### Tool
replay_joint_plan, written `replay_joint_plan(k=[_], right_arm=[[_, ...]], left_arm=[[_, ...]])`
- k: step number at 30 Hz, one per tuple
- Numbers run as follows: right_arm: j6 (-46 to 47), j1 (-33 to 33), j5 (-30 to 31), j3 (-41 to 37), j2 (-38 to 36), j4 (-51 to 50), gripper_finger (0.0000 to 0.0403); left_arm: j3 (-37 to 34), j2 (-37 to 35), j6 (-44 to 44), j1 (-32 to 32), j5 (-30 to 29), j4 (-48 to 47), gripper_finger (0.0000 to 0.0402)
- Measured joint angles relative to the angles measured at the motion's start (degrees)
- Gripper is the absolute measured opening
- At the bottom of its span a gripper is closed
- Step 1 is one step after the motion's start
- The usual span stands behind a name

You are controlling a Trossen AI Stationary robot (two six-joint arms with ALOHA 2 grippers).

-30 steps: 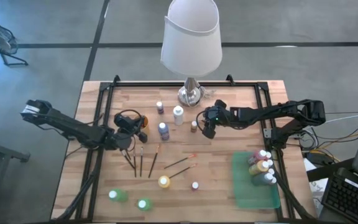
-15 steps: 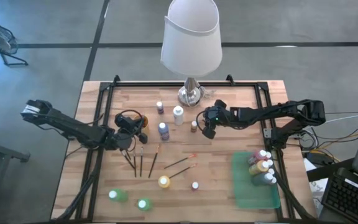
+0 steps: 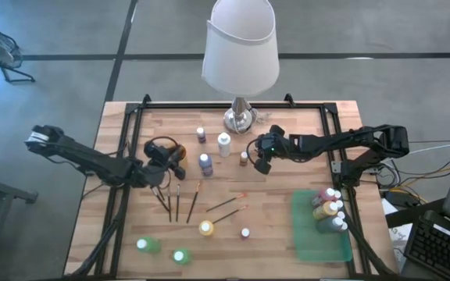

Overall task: Pick & Place Paint Supplies
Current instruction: Put the gold paint brush into the yellow cup

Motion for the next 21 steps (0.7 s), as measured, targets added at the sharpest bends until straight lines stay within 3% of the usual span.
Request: replay_joint_plan(k=[11,21], right_arm=[[0.02,0.0,0.0,-0.01,0.02,-0.08,0.0086],[0.0,0.0,0.0,-0.02,0.02,-0.15,0.0062]], left_arm=[[12.76,-2.92,16.05,0.0,-0.09,0.05,0.0115],[25.15,-2.76,21.08,0.0,4.9,0.11,0.0115]])
